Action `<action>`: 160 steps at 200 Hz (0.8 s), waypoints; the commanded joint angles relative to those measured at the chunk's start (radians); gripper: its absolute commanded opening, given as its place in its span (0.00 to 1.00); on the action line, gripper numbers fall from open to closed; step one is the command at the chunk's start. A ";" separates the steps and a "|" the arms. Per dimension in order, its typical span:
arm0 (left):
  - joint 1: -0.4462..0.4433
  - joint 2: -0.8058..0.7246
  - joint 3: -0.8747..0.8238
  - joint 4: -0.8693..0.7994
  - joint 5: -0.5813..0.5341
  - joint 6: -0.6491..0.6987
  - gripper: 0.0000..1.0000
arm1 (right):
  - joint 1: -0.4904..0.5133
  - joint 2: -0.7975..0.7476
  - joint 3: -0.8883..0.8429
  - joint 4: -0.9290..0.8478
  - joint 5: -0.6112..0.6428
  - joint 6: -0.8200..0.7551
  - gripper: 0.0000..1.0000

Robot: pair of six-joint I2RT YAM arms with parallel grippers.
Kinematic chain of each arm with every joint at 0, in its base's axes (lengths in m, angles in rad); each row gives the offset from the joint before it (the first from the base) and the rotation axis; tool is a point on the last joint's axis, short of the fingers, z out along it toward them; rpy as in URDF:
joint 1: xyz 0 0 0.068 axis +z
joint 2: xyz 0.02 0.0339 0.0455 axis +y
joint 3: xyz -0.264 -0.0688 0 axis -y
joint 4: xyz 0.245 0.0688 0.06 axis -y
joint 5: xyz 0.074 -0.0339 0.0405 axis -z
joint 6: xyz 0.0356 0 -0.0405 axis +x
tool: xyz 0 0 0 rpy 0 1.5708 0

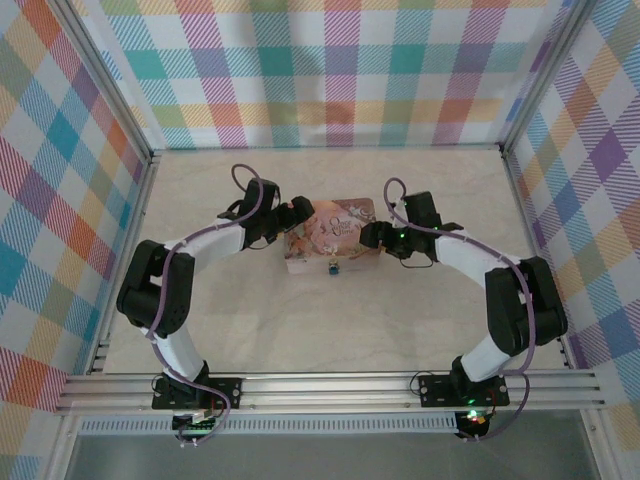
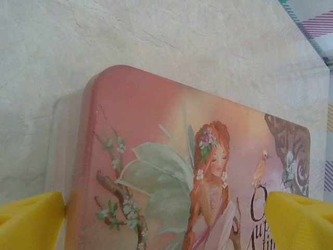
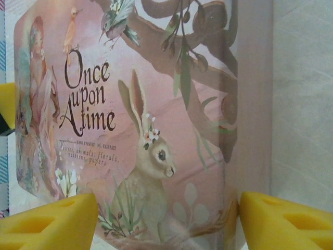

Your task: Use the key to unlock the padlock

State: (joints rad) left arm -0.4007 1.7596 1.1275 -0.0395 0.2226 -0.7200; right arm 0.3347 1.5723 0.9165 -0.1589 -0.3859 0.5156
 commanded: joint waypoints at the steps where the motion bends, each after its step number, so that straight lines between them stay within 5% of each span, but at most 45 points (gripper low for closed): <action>1: -0.017 0.014 0.037 -0.011 0.086 0.010 0.97 | 0.020 -0.033 -0.008 -0.001 -0.044 -0.007 0.72; 95: 0.083 -0.160 -0.089 -0.070 0.039 0.030 1.00 | -0.024 -0.153 0.059 -0.301 0.270 -0.071 0.74; 160: 0.024 -0.377 -0.220 -0.194 0.052 0.092 0.98 | -0.048 -0.028 0.179 -0.465 0.453 -0.104 0.61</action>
State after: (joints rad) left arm -0.3382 1.4616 0.9508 -0.1505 0.2539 -0.6727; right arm 0.2939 1.4712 1.0382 -0.5358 -0.0101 0.4446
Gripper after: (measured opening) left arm 0.986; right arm 0.625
